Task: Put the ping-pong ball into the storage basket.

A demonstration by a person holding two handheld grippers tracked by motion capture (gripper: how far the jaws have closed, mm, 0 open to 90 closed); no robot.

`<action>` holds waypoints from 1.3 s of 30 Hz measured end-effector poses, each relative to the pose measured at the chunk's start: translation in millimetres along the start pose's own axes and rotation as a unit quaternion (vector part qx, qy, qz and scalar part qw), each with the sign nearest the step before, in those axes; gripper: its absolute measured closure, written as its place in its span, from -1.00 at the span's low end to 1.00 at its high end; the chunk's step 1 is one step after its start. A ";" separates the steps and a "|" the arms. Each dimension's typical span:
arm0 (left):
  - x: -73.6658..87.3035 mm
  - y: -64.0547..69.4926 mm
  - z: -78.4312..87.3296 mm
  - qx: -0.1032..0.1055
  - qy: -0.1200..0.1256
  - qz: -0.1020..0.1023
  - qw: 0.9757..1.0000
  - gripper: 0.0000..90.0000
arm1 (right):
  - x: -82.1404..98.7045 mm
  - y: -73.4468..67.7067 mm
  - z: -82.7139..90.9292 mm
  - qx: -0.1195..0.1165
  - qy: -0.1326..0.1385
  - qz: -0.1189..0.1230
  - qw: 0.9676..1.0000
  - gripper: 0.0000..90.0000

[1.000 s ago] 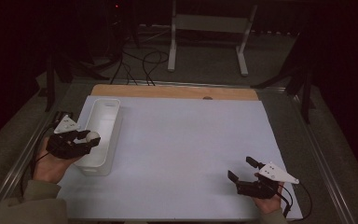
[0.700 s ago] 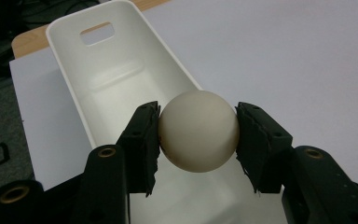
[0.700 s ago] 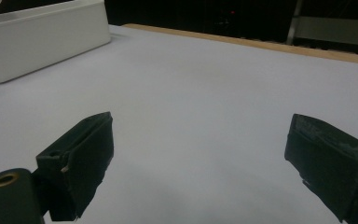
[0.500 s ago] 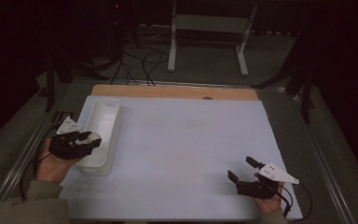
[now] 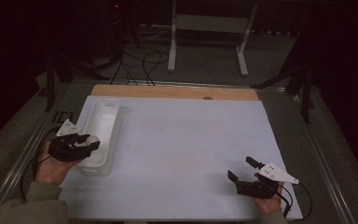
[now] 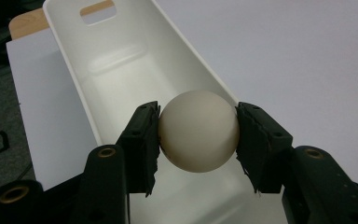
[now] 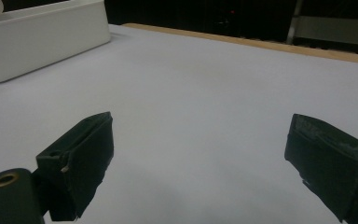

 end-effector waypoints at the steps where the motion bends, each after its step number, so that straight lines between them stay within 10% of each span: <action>1: 0.2 -0.1 -0.1 0.000 0.000 0.000 1.000 0.14 | 0.0 -0.3 -0.1 0.000 0.000 0.000 1.000 -0.83; 14: -0.7 -2.1 -0.3 -0.006 0.001 0.008 1.000 0.10 | -0.1 0.3 0.1 0.001 0.000 0.000 1.000 -0.83; 18: -2.0 -3.7 -1.1 -0.014 0.002 0.023 1.000 -0.73 | -0.3 0.4 0.2 0.001 0.002 0.001 1.000 -0.83; 21: -1.9 -3.3 -1.3 -0.015 -0.004 0.021 1.000 -1.00 | -0.4 0.5 0.1 0.002 0.002 0.001 1.000 -0.83; 39: -5.1 3.3 -0.9 0.002 0.018 0.008 1.000 -1.00 | -0.4 0.0 0.1 0.001 0.002 0.000 1.000 -0.83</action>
Point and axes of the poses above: each handheld gripper's, and its own axes: z roughly backward along the jaws, x roughly out of its underside, y roughly to its right, the point moved 5 cm from there along -z, roughly forward along the jaws, and after that the axes turned 12 degrees about y, right-handed, at the moved point
